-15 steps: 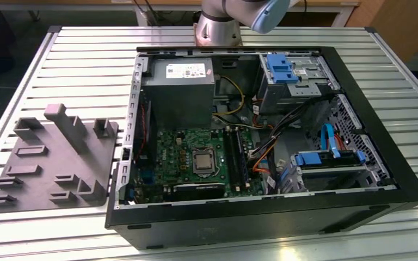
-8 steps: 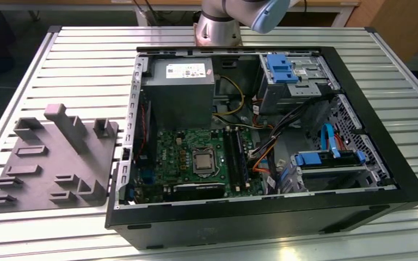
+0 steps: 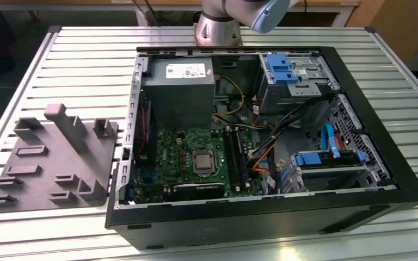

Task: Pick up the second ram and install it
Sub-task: 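Pick up the second ram and move it above second insertion slot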

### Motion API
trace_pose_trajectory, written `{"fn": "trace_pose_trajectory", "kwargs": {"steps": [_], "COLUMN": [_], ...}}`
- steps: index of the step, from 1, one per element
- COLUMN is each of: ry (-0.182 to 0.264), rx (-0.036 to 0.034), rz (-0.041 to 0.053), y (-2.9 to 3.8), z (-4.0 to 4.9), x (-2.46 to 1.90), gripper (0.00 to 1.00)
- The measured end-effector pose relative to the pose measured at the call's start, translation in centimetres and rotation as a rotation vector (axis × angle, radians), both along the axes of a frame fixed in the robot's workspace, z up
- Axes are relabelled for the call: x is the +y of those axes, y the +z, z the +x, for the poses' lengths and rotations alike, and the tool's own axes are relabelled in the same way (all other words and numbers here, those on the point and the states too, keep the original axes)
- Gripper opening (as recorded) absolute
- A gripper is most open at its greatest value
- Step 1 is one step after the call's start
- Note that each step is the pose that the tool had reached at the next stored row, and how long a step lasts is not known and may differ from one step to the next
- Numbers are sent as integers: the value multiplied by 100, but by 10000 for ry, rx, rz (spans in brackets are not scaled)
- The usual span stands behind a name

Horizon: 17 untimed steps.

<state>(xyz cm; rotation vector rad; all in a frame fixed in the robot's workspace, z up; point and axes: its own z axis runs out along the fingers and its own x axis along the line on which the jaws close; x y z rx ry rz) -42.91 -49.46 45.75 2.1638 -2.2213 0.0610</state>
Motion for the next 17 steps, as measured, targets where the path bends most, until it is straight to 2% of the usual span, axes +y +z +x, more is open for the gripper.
{"fn": "trace_pose_trajectory", "kwargs": {"steps": [10, 17], "ry": [0, 1], "rx": [-3, -1], "rz": [0, -1], "y": [62, 70], "z": [0, 4], "x": [0, 1], "gripper": [12, 12]}}
